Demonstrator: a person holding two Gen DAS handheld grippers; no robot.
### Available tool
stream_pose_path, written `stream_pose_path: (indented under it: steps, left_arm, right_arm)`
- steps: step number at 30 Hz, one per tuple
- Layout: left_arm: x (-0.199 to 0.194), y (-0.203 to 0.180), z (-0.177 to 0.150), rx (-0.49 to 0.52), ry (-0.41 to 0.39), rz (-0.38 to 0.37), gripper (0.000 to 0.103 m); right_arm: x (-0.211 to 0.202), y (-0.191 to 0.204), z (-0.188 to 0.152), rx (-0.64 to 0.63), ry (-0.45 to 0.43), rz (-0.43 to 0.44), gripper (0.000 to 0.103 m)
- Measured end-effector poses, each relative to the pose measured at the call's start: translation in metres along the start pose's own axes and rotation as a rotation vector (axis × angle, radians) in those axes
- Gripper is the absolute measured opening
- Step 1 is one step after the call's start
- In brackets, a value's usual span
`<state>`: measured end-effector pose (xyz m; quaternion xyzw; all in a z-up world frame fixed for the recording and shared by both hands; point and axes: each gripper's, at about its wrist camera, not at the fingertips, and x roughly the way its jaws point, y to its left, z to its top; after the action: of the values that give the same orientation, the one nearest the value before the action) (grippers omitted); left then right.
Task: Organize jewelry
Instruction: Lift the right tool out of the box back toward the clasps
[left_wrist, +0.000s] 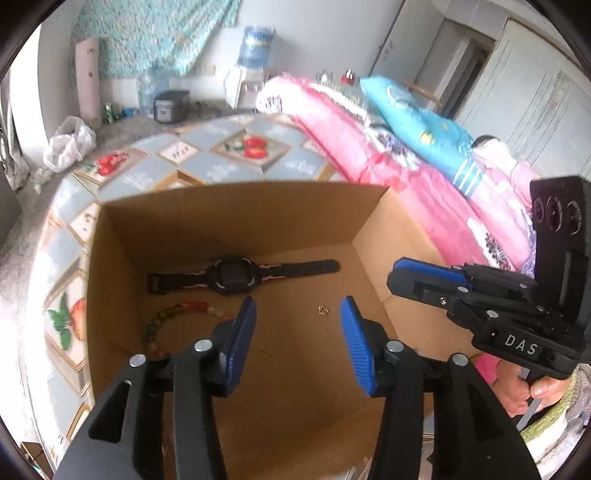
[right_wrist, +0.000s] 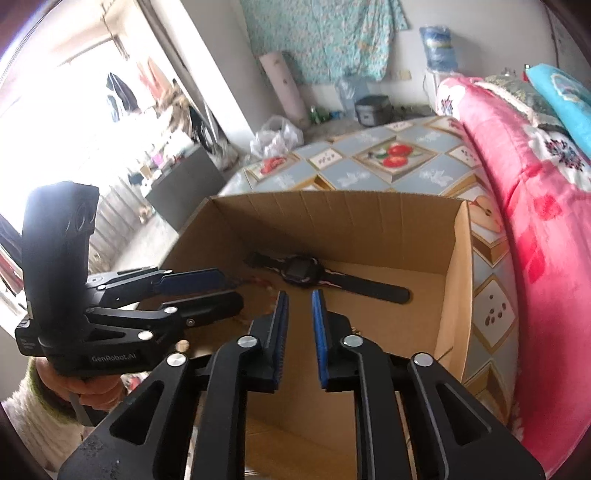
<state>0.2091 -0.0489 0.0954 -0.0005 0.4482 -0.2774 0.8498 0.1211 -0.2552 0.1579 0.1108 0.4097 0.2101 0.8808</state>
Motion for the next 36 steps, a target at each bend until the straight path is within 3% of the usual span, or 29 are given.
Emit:
stream_pose_path:
  steps: [9, 17, 23, 26, 32, 36]
  left_arm:
    - [-0.083, -0.005, -0.044, 0.021, -0.19, 0.053, 0.064]
    - [-0.123, -0.002, -0.102, -0.011, -0.254, 0.08, 0.078]
    - [-0.129, -0.002, -0.138, -0.037, -0.253, 0.09, 0.091]
    - [-0.125, 0.001, -0.15, -0.059, -0.237, 0.099, 0.093]
    - [-0.113, 0.014, -0.17, -0.161, -0.176, 0.018, 0.095]
    - [-0.107, 0.015, -0.177, -0.164, -0.17, 0.06, 0.096]
  right_arm:
    - [-0.042, 0.025, -0.023, -0.022, -0.1, 0.009, 0.052]
    - [-0.071, 0.051, -0.05, -0.06, -0.152, 0.035, 0.068]
    - [-0.08, 0.077, -0.079, -0.127, -0.162, 0.008, 0.083]
    - [-0.077, 0.086, -0.09, -0.148, -0.151, -0.037, 0.088]
    - [-0.071, 0.101, -0.106, -0.207, -0.137, -0.149, 0.095]
    - [-0.07, 0.106, -0.112, -0.238, -0.132, -0.199, 0.095]
